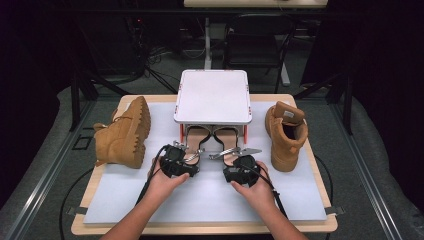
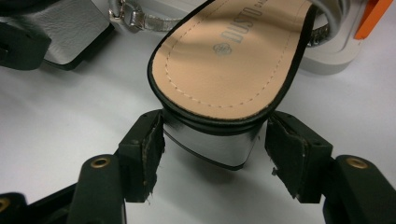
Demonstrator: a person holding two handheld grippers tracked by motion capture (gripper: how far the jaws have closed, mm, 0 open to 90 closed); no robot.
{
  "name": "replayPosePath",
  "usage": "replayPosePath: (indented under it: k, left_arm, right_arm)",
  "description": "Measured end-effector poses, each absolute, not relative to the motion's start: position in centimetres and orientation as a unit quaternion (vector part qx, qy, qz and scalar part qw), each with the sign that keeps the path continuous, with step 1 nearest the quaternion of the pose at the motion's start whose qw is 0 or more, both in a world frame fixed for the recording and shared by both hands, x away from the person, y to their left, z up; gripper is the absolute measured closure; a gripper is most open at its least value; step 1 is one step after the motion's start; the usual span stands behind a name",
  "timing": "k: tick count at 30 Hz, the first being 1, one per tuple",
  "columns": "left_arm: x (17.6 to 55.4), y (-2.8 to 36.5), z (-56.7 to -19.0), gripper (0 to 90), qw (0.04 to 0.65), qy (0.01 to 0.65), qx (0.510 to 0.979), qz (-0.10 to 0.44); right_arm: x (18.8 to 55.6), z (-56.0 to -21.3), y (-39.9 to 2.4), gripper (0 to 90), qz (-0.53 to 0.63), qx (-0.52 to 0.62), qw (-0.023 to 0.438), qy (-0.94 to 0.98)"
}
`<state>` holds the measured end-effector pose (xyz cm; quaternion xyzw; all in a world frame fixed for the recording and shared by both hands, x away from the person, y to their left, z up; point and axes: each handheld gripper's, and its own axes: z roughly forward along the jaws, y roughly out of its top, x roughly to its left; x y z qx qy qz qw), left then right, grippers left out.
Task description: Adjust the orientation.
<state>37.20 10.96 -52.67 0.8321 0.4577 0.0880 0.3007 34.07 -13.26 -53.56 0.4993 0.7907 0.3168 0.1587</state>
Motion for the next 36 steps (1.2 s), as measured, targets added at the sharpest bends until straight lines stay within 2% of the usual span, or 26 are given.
replayPosePath:
  k: [10, 13, 21, 28, 29, 31, 36]
  left_arm:
    - [37.8, 10.6, -53.9, 36.9, 0.291, 0.457, 0.835, 0.099]
    - [37.6, 10.9, -53.9, 37.5, 0.299, 0.461, 0.830, 0.097]
    - [35.8, 12.8, -52.8, 41.6, 0.324, 0.464, 0.818, 0.107]
    - [34.5, 14.5, -52.8, 57.6, 0.347, 0.477, 0.801, 0.106]
    - [34.5, 14.5, -52.8, 63.1, 0.347, 0.477, 0.801, 0.106]
    - [34.3, 14.5, -52.9, 65.2, 0.349, 0.474, 0.801, 0.108]
    - [33.9, 14.6, -52.9, 79.2, 0.354, 0.469, 0.800, 0.117]
  right_arm:
    - [34.7, -54.8, -12.4, 37.8, 0.301, 0.506, 0.169, 0.790]
    - [34.5, -54.5, -12.8, 41.0, 0.312, 0.517, 0.152, 0.783]
    - [32.8, -53.6, -13.6, 45.6, 0.314, 0.513, 0.155, 0.784]
    - [31.1, -52.3, -14.0, 63.5, 0.330, 0.504, 0.155, 0.783]
    - [31.1, -52.3, -14.0, 63.5, 0.330, 0.504, 0.155, 0.783]
    - [30.9, -52.3, -13.8, 69.8, 0.328, 0.500, 0.157, 0.786]
    - [30.9, -52.3, -13.8, 81.5, 0.337, 0.507, 0.152, 0.779]
